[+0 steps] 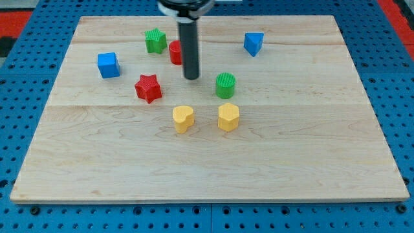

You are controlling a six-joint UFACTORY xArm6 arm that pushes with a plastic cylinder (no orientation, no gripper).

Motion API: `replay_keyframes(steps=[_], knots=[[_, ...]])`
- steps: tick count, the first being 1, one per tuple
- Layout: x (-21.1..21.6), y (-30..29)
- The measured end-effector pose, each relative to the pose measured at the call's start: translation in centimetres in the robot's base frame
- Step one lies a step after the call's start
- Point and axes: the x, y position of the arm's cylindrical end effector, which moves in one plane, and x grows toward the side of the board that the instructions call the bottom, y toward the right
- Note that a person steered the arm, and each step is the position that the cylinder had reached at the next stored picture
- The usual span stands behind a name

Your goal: Slide the green circle towards the bottom right of the board

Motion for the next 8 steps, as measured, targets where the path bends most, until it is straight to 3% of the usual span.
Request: replay_keyframes(steps=[3, 5, 7, 8], knots=[[2.2, -1.9], [2.2, 7.5], [5.3, 9.4], [4.0, 11.8]])
